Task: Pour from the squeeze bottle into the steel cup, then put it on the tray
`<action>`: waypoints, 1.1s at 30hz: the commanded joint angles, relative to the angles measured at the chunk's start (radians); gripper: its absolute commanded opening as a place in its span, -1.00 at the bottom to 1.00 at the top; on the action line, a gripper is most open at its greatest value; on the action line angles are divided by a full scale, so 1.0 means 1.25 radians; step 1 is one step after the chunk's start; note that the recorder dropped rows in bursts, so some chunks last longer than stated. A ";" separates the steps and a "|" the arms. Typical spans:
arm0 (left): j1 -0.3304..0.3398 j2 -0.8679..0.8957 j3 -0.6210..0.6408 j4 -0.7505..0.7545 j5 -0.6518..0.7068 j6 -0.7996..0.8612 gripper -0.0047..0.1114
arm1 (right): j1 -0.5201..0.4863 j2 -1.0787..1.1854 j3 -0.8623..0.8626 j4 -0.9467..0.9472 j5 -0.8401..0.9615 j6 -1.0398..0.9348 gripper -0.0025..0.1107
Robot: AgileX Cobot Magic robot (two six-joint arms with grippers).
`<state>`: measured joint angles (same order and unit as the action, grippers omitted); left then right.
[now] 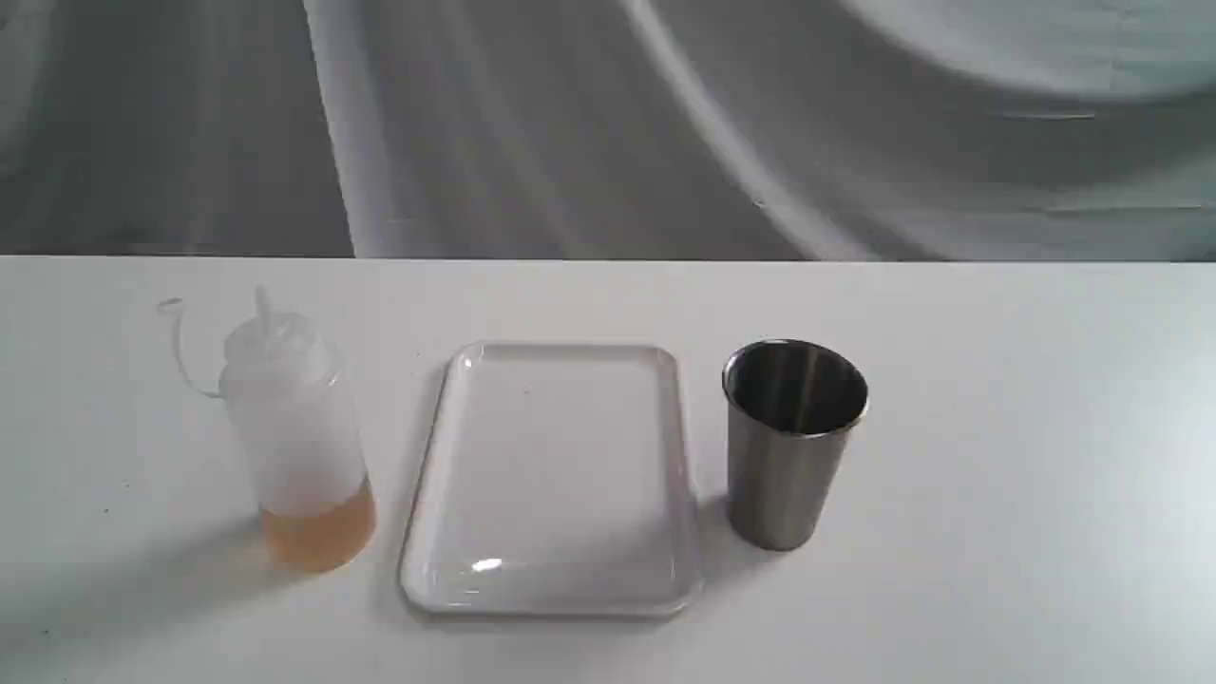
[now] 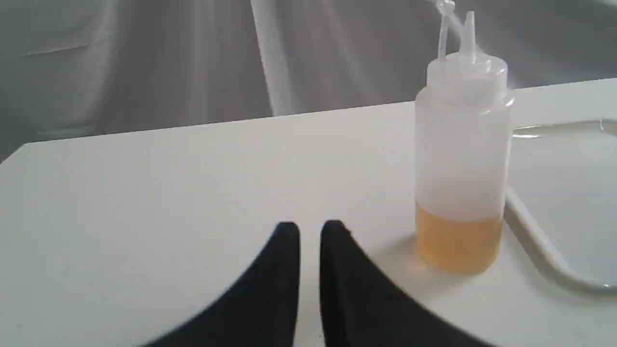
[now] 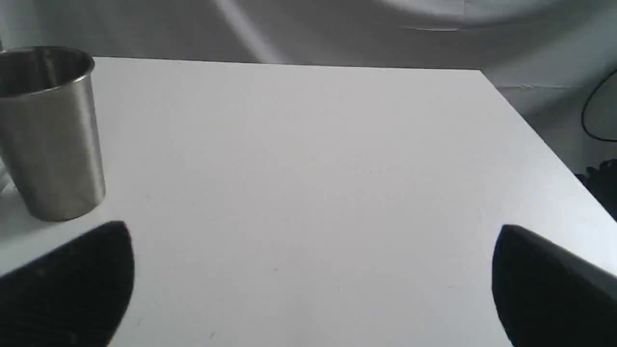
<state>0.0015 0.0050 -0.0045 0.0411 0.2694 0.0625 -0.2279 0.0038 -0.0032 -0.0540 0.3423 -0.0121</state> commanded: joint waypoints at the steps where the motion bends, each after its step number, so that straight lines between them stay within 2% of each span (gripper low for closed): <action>1: -0.001 -0.004 0.004 0.002 -0.006 -0.001 -0.78 | -0.002 -0.003 0.003 0.005 -0.001 -0.002 0.90; 18: -0.001 -0.004 0.004 0.002 -0.006 -0.001 -0.78 | -0.002 -0.003 0.003 -0.004 -0.026 -0.003 0.90; 27: -0.001 -0.004 0.004 0.002 -0.006 -0.001 -0.78 | -0.002 -0.003 0.003 -0.002 -0.201 -0.005 0.90; 33: -0.001 -0.004 0.004 0.002 -0.006 -0.001 -0.78 | -0.002 -0.003 0.003 0.110 -0.291 -0.001 0.90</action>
<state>0.0015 0.0050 -0.0045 0.0411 0.2694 0.0625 -0.2279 0.0038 -0.0032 0.0378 0.0219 -0.0121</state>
